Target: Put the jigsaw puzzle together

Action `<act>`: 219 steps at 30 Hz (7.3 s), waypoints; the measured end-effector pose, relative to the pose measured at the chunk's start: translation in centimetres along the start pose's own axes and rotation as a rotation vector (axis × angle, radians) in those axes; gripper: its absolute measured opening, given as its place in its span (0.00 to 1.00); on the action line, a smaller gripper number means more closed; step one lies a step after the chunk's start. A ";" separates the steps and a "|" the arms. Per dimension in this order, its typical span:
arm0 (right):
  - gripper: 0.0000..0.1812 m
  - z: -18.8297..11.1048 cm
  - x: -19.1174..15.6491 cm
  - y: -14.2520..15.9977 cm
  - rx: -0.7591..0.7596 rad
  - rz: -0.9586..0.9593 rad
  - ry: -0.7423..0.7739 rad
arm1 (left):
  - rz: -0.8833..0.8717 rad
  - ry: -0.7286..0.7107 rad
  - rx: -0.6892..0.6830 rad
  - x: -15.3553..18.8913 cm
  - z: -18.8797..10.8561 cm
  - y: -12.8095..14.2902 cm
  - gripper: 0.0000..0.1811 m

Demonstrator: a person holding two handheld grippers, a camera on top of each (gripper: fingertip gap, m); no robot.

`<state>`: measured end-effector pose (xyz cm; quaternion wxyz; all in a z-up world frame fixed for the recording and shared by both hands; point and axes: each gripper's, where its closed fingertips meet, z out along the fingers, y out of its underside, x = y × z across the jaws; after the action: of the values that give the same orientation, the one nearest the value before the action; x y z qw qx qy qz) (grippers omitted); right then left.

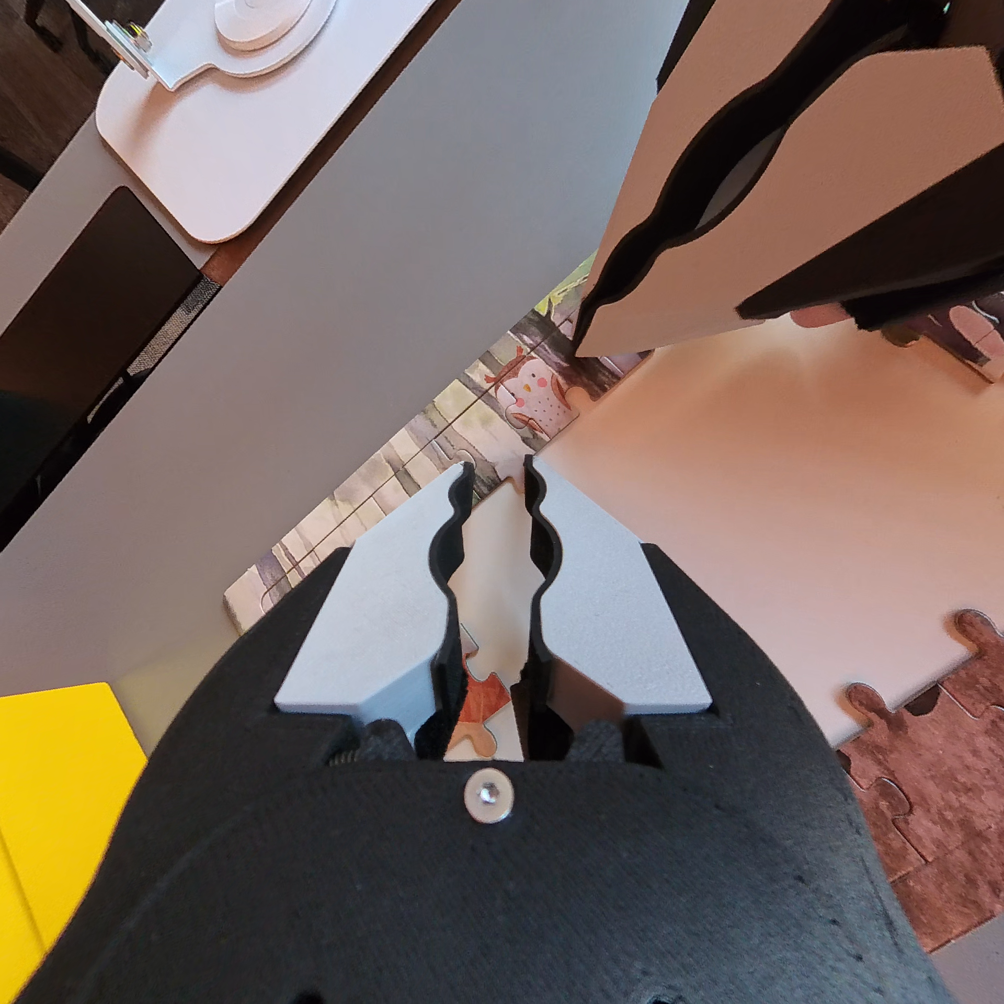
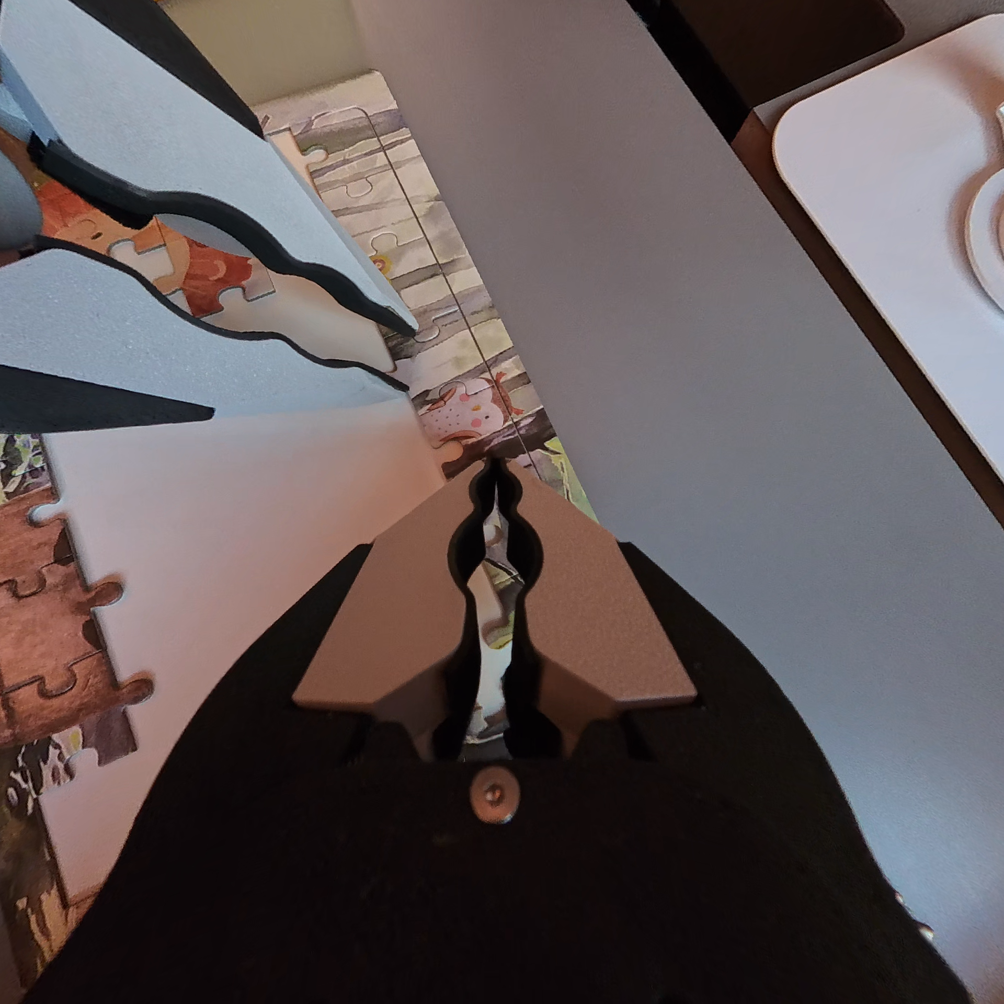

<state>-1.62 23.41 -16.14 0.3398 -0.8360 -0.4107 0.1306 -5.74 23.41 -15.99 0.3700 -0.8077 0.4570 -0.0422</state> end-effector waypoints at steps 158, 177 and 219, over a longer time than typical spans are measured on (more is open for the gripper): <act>0.17 -10.4 8.8 8.0 0.083 0.134 0.216 | -0.204 0.159 0.531 -4.0 -23.1 -9.5 0.20; 0.16 -16.4 -4.2 -10.0 0.744 -0.202 0.343 | -0.641 0.836 0.662 0.7 -17.4 -11.2 0.21; 0.00 -14.2 -9.7 -3.8 0.418 0.191 -0.653 | -0.396 1.102 0.120 7.9 -14.6 -5.2 0.00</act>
<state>-2.92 11.01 -3.67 0.3406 -0.6978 -0.3819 0.5012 -3.46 10.79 -4.28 0.1081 -0.7143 0.4192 -0.5498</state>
